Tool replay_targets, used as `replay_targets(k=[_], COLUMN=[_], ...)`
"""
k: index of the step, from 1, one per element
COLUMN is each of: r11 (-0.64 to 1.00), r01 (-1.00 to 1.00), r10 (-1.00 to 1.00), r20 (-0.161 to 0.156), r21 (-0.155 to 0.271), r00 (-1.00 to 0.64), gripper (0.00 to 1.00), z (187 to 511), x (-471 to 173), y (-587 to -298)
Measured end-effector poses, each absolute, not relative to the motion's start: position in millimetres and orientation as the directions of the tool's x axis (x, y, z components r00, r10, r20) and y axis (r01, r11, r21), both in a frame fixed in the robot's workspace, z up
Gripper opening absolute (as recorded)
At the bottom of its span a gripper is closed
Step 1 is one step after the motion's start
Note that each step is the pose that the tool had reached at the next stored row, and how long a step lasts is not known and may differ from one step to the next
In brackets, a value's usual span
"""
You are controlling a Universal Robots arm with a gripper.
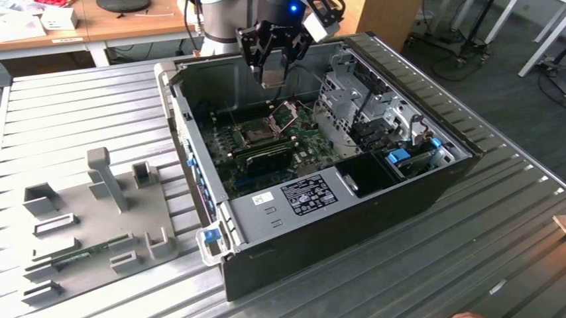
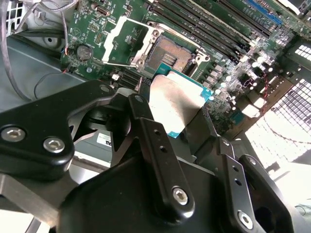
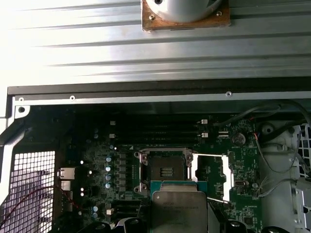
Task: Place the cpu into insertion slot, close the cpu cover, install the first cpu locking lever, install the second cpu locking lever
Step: 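Place the cpu into insertion slot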
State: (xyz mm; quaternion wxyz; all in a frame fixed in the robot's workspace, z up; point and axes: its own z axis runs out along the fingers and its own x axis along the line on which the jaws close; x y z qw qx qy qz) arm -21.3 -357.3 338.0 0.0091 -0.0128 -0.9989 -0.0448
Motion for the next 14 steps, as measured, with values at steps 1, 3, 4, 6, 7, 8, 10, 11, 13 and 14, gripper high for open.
replay_targets(k=[1, 3, 4, 6, 7, 8, 10, 11, 13, 14], r11=[0.996, 0.996, 0.996, 0.996, 0.996, 0.996, 0.996, 0.996, 0.996, 0.996], r01=[0.026, 0.026, 0.026, 0.026, 0.026, 0.026, 0.026, 0.026, 0.026, 0.026], r10=[0.025, 0.025, 0.025, 0.025, 0.025, 0.025, 0.025, 0.025, 0.025, 0.025], r20=[0.019, 0.019, 0.019, 0.019, 0.019, 0.019, 0.019, 0.019, 0.019, 0.019], r21=[0.089, 0.089, 0.089, 0.089, 0.089, 0.089, 0.089, 0.089, 0.089, 0.089], r00=[-1.000, -1.000, -1.000, -1.000, -1.000, -1.000, -1.000, -1.000, -1.000, -1.000], gripper=[0.54, 0.54, 0.54, 0.54, 0.54, 0.54, 0.54, 0.54, 0.54, 0.54], z=[337.7, 337.2, 336.9, 336.3, 336.0, 335.6, 334.8, 334.4, 333.3, 332.9], x=[-21.3, -21.3, -21.3, -21.3, -21.3, -21.3, -21.3, -21.3, -21.3, -21.3], y=[-357.3, -357.3, -357.3, -357.3, -357.3, -357.3, -357.3, -357.3, -357.3, -357.3])
